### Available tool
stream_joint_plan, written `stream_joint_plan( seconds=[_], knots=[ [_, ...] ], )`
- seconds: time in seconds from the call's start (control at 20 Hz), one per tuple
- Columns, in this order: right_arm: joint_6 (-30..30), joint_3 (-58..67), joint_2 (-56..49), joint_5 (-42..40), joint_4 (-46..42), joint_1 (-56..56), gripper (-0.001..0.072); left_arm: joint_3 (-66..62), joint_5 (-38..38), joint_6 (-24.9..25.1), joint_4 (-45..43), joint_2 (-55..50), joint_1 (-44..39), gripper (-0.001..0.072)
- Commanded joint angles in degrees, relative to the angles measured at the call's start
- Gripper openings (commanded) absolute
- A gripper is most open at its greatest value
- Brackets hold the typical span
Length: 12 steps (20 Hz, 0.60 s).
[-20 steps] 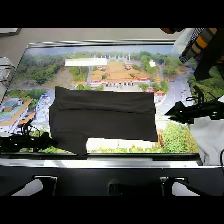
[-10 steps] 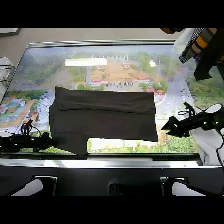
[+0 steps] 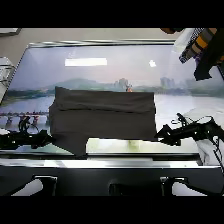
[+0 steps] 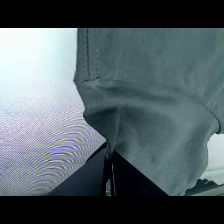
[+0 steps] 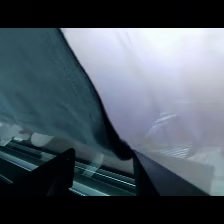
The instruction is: Fold the clothes and pants, and hang the long-sleeved shirts on hangers.
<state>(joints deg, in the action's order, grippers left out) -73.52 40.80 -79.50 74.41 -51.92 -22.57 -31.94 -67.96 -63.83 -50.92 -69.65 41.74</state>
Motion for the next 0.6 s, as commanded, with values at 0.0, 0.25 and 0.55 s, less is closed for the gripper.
stream_joint_plan(
  seconds=[0.0, 0.25, 0.55],
  knots=[
    [1.9, -2.3, 0.0, -1.9, 4.4, 0.0, 0.0425, -0.4, 0.3, 0.0, 0.0, 0.0, 0.0, 0.0021],
    [2.8, -2.4, 0.1, -2.3, 5.5, 0.0, 0.0036, -0.5, -0.7, 0.0, 1.0, 0.0, 0.0, 0.002],
    [-9.3, 1.4, 10.3, 3.6, -8.7, 0.0, 0.0034, -1.7, -10.5, -7.6, 1.3, 5.3, 0.0, 0.0018]
  ],
)
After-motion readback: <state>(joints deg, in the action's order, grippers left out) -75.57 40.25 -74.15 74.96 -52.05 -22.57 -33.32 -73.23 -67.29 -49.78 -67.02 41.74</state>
